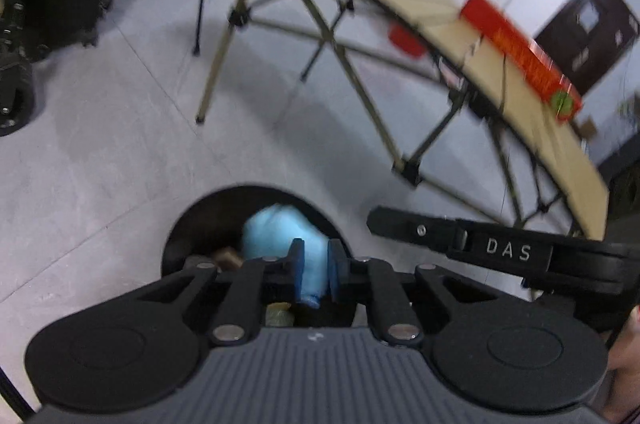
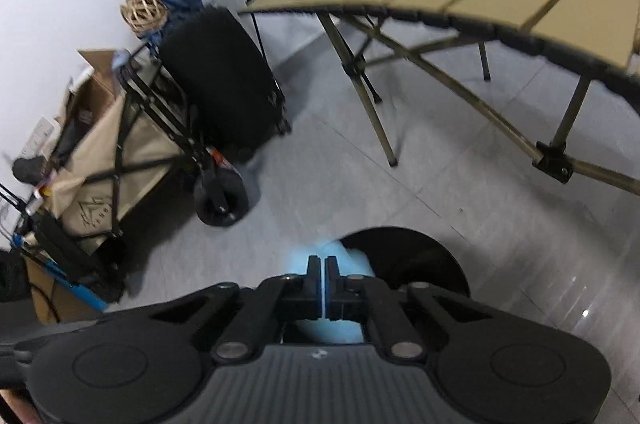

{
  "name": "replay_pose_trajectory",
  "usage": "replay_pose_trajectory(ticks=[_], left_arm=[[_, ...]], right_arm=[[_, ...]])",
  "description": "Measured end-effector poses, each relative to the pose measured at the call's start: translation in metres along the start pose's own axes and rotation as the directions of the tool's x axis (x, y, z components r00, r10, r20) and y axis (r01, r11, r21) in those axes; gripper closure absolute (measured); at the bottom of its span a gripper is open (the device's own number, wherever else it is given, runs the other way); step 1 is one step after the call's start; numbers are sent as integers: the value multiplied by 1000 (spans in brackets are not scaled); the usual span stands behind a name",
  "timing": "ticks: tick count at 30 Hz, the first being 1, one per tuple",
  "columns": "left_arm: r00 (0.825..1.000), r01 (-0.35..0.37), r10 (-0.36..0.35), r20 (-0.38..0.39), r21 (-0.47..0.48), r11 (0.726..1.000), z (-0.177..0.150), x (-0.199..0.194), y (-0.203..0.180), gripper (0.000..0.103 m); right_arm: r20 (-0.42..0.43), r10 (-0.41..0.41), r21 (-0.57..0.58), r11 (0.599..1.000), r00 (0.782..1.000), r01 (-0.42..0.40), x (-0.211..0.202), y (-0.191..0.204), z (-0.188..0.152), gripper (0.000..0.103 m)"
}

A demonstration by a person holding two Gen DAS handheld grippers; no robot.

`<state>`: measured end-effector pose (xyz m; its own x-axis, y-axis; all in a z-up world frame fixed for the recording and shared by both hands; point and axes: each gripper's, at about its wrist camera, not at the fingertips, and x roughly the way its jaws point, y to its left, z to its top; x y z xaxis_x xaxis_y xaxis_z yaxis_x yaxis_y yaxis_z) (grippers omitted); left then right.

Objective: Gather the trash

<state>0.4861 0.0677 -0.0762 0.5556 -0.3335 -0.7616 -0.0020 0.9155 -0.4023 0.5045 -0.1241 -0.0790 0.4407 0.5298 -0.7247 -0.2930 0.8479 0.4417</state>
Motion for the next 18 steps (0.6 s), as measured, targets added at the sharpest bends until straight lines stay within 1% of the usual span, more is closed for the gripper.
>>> replay_pose_trajectory(ticks=[1,2,3,5,6,7,8,9,10,11,13,14,15,18], left_arm=[[1000,-23,24,-12,36,999,0,12,0,76],[997,-70,72,-24,72,995,-3,23,2,61],[990,-134,139,-38,113,984,-6,36,3,56],[976,-188,200,-87,134,973,-14,51,11,56],[970,-196,213,-119,141,970,-15,58,14,56],[965,-206,227,-135,151,967,-16,61,14,54],[958,-228,251,-136,165,959,-17,64,15,47],[950,-262,286,-125,178,948,-18,66,15,42],[944,-284,309,-117,187,940,-18,67,14,41],[940,-296,321,-115,195,935,-17,69,16,40],[941,-293,318,-113,192,937,-17,69,16,36],[940,-298,322,-112,186,936,-16,68,17,34],[940,-301,323,-109,183,936,-16,66,17,34],[946,-289,311,-93,194,937,-15,62,13,31]], right_arm=[[-12,-29,-16,999,1000,29,10,-2,-1,100],[-26,-44,-26,999,999,43,18,-4,-3,99],[-50,-57,-32,998,997,56,26,-8,-6,97],[-95,-71,-22,997,993,69,34,-22,-10,95],[-130,-76,-24,997,989,73,42,-27,-12,93],[-153,-81,-29,997,985,78,46,-30,-15,92],[-174,-91,-42,996,981,85,50,-32,-17,91],[-187,-102,-58,994,977,93,53,-33,-19,88],[-203,-121,-86,991,972,105,57,-34,-21,82],[-212,-131,-99,989,968,112,60,-34,-21,79],[-223,-140,-116,986,965,117,63,-36,-22,70],[-223,-144,-122,985,964,119,64,-35,-22,69],[-221,-150,-127,984,964,124,64,-35,-22,68],[-222,-153,-129,984,963,127,65,-36,-21,66]])
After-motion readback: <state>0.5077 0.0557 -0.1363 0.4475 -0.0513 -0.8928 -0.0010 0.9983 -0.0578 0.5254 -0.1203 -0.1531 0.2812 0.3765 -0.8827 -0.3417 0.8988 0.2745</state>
